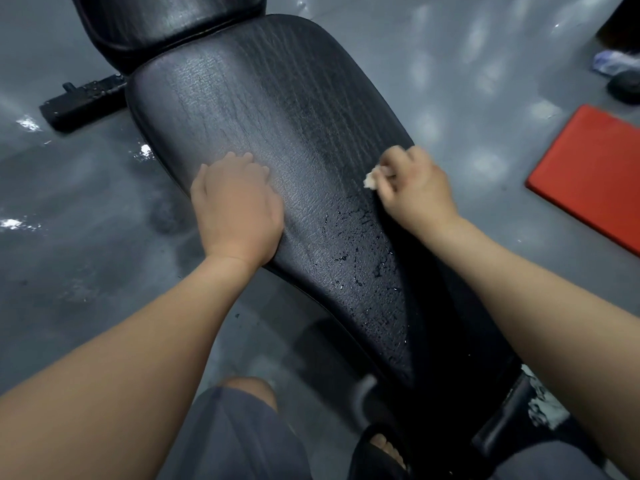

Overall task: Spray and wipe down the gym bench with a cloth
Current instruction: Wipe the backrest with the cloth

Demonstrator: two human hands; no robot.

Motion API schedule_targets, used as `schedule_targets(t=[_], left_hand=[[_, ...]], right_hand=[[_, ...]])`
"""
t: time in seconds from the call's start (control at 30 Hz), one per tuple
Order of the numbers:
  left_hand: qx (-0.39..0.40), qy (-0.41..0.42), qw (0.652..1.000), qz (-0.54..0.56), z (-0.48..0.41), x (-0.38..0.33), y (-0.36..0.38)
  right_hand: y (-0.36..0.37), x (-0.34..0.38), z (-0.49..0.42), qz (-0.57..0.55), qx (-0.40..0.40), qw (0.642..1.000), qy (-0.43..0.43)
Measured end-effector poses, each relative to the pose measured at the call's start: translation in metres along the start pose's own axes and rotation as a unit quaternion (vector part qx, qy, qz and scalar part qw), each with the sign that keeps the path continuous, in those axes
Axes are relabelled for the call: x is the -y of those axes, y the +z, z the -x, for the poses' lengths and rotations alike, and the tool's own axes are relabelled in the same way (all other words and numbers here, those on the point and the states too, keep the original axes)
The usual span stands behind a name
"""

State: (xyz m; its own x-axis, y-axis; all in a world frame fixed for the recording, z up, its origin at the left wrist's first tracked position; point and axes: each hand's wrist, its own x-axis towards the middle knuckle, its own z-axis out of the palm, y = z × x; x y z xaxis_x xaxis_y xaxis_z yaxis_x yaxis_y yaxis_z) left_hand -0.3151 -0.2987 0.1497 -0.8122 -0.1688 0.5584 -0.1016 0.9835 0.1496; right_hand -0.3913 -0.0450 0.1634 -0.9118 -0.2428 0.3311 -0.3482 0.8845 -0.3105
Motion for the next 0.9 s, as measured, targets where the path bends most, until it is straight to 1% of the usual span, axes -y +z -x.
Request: schedule_targets(t=[0.07, 0.1, 0.13, 0.17, 0.23, 0.27, 0.33, 0.4, 0.47, 0.53, 0.63, 0.73, 0.8, 0.83, 0.87, 0.9], left_hand=[[0.0, 0.001, 1.0, 0.0, 0.0, 0.0, 0.0], [-0.001, 0.002, 1.0, 0.001, 0.0, 0.0, 0.0], [-0.002, 0.003, 1.0, 0.002, 0.0, 0.0, 0.0], [-0.002, 0.004, 1.0, 0.003, 0.0, 0.0, 0.0], [-0.003, 0.004, 1.0, 0.004, 0.0, 0.0, 0.0], [-0.003, 0.004, 1.0, 0.002, 0.0, 0.0, 0.0], [-0.003, 0.002, 1.0, 0.002, 0.0, 0.001, 0.0], [-0.003, 0.001, 1.0, 0.005, 0.0, 0.0, 0.0], [-0.004, 0.001, 1.0, 0.006, 0.0, 0.0, 0.0], [-0.005, 0.0, 1.0, 0.007, -0.001, 0.0, 0.0], [-0.006, 0.0, 1.0, 0.006, 0.0, 0.0, -0.001], [-0.007, -0.003, 1.0, 0.006, -0.001, 0.0, 0.0], [-0.003, -0.005, 1.0, 0.005, -0.001, 0.0, 0.0], [-0.002, -0.006, 1.0, 0.006, -0.001, 0.0, 0.0], [-0.001, -0.006, 1.0, 0.007, -0.001, 0.0, -0.001], [-0.001, -0.004, 1.0, 0.007, -0.001, -0.001, -0.001]], right_hand=[[0.003, 0.014, 0.004, -0.022, 0.043, 0.995, -0.091], [0.004, 0.013, 0.003, -0.027, 0.053, 0.992, -0.111], [0.002, 0.008, 0.0, -0.033, 0.048, 0.993, -0.104], [0.0, -0.001, -0.004, -0.04, 0.031, 0.996, -0.075], [-0.007, -0.024, -0.009, -0.05, 0.001, 0.998, 0.025], [-0.01, -0.035, -0.01, -0.047, -0.003, 0.996, 0.073], [-0.014, -0.049, -0.009, -0.021, 0.015, 0.989, 0.146], [-0.015, -0.05, -0.004, 0.003, 0.041, 0.982, 0.186], [-0.014, -0.044, -0.001, 0.006, 0.031, 0.979, 0.199], [-0.011, -0.037, 0.0, 0.032, 0.012, 0.983, 0.178], [-0.007, -0.019, 0.009, 0.05, -0.003, 0.994, 0.098], [0.0, 0.015, 0.024, -0.001, -0.004, 0.999, -0.038], [0.003, 0.032, 0.03, -0.037, 0.031, 0.99, -0.134], [0.003, 0.032, 0.028, -0.043, 0.043, 0.985, -0.163], [0.003, 0.027, 0.025, -0.042, 0.043, 0.983, -0.171], [0.003, 0.019, 0.022, -0.038, 0.03, 0.987, -0.153]])
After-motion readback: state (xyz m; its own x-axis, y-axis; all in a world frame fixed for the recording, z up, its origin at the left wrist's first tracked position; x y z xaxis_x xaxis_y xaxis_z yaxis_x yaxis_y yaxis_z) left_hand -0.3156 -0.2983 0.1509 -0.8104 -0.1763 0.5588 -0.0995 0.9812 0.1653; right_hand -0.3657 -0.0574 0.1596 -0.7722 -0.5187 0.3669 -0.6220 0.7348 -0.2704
